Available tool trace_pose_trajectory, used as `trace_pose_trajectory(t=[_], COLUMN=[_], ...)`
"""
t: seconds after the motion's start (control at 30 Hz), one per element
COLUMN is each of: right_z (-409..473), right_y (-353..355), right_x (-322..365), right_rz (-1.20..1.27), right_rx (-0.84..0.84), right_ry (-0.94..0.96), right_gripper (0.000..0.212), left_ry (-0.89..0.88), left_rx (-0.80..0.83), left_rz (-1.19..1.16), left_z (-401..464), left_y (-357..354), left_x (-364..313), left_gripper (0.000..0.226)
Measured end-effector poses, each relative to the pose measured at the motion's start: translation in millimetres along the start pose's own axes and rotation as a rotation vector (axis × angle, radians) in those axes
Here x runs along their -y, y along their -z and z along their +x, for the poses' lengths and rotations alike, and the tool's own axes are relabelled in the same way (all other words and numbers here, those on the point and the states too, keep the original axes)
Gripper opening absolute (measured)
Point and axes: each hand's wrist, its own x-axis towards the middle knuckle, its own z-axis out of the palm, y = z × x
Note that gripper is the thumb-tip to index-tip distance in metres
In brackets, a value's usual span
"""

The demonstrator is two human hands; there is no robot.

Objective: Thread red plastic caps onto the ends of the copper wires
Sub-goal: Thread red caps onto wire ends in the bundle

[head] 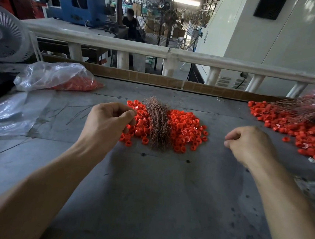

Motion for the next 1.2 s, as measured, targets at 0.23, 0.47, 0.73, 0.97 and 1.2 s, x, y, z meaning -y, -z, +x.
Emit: trace_pose_trajectory(t=[0.23, 0.47, 0.73, 0.97, 1.2], right_z=[-27, -46, -52, -55, -51], right_y=[-8, -33, -34, -15, 13], right_x=[34, 64, 74, 72, 69], right_rz=[0.321, 0.394, 0.529, 1.212, 1.648], right_rx=[-0.023, 0.002, -0.074, 0.054, 0.024], right_ry=[0.494, 0.764, 0.823, 0.637, 0.282], right_gripper=[0.007, 0.023, 0.006, 0.004, 0.014], left_ry=[-0.074, -0.237, -0.539, -0.580, -0.493], left_rx=[0.032, 0.129, 0.304, 0.354, 0.320], left_rz=[0.168, 0.320, 0.503, 0.585, 0.540], left_z=[-3, -13, -21, -16, -13], left_y=[-3, -13, -19, -20, -18], left_x=[2, -1, -6, -2, -2], left_gripper=[0.019, 0.010, 0.019, 0.025, 0.013])
